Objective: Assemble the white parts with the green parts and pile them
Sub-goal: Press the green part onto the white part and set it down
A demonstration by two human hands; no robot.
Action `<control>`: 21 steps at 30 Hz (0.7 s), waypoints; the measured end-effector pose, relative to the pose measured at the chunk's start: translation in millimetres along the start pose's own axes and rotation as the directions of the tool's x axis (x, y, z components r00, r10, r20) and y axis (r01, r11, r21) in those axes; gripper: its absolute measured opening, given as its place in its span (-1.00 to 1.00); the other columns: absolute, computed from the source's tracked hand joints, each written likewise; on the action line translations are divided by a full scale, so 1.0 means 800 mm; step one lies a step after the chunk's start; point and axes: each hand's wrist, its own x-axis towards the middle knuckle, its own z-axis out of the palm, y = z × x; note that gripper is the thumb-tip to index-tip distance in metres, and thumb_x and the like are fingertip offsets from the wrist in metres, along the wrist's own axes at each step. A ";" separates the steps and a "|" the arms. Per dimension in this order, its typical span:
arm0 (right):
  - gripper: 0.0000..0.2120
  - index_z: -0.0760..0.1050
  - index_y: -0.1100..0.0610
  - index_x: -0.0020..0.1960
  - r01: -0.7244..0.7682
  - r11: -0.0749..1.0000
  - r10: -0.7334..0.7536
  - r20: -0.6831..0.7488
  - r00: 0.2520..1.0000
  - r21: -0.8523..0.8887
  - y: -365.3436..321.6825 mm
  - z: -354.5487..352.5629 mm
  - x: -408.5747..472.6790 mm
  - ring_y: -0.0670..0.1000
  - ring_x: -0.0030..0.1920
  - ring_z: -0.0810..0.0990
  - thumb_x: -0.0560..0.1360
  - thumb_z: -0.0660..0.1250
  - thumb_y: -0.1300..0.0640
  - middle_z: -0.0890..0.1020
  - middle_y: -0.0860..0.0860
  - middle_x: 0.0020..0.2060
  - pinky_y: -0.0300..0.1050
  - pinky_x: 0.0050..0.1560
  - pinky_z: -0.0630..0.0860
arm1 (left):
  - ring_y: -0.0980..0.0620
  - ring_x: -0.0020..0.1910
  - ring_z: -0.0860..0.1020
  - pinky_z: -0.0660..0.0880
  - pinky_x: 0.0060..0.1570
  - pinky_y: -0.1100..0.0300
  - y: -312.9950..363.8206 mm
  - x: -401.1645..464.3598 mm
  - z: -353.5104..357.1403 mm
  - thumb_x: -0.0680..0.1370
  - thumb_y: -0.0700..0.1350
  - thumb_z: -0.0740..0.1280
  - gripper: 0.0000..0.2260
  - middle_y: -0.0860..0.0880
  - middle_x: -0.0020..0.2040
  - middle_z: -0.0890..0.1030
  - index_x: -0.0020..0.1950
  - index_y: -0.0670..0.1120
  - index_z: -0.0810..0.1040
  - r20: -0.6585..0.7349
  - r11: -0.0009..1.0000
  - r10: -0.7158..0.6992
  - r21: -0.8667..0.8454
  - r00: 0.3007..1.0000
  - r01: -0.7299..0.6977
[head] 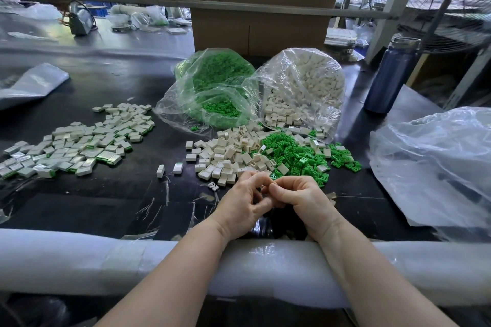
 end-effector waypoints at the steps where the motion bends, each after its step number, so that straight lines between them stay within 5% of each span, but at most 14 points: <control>1: -0.82 0.64 0.21 -0.25 -0.001 1.000 0.001 0.001 1.000 -0.001 0.000 0.000 0.000 0.04 -0.33 0.57 0.47 0.31 0.32 0.63 0.14 -0.35 -0.14 -0.22 0.52 | 0.10 -0.19 0.44 0.42 -0.07 0.42 0.000 0.000 0.000 0.50 -0.26 0.33 -0.86 0.00 -0.02 0.39 -0.08 -0.03 0.48 0.000 1.000 0.001 0.002 1.000 -0.001; 9: -0.84 0.65 0.23 -0.16 0.045 0.999 -0.045 0.003 0.999 -0.008 0.002 -0.002 0.000 0.14 -0.20 0.58 0.39 0.38 0.13 0.63 0.23 -0.24 0.00 -0.09 0.54 | 0.08 -0.22 0.46 0.44 -0.10 0.38 0.003 0.000 -0.001 0.52 -0.25 0.32 -0.89 -0.11 0.00 0.44 -0.07 -0.04 0.48 -0.037 0.998 0.029 -0.050 0.999 -0.031; 14: -0.68 0.63 0.22 -0.07 0.080 0.996 -0.081 -0.019 0.997 -0.044 0.004 0.001 0.002 0.12 -0.20 0.59 0.41 0.30 -0.01 0.63 0.19 -0.24 -0.04 -0.11 0.55 | -0.19 -0.05 0.54 0.53 0.06 0.02 0.002 0.000 -0.004 0.53 -0.19 0.33 -0.92 -0.12 0.06 0.45 -0.02 -0.04 0.52 -0.076 0.997 -0.014 -0.080 0.997 0.008; 18: -0.88 0.60 0.17 -0.07 0.145 0.987 -0.153 -0.132 0.979 -0.065 0.003 0.001 0.004 0.07 -0.25 0.67 0.49 0.30 0.17 0.67 0.15 -0.20 -0.15 -0.25 0.62 | -0.15 -0.04 0.54 0.53 0.06 0.05 -0.001 0.002 -0.004 0.52 -0.19 0.33 -0.90 -0.12 0.05 0.46 0.02 -0.13 0.56 -0.143 0.998 -0.043 -0.049 0.989 0.036; 21: -0.86 0.60 0.10 -0.16 0.196 0.968 -0.222 -0.169 0.960 -0.160 0.004 0.000 0.003 0.22 -0.22 0.65 0.48 0.34 0.29 0.66 0.20 -0.22 0.08 -0.17 0.62 | -0.09 -0.06 0.55 0.54 0.03 0.13 -0.002 0.003 -0.003 0.52 -0.17 0.34 -0.87 -0.09 0.05 0.46 0.04 -0.17 0.56 -0.147 0.998 -0.056 -0.031 0.988 0.052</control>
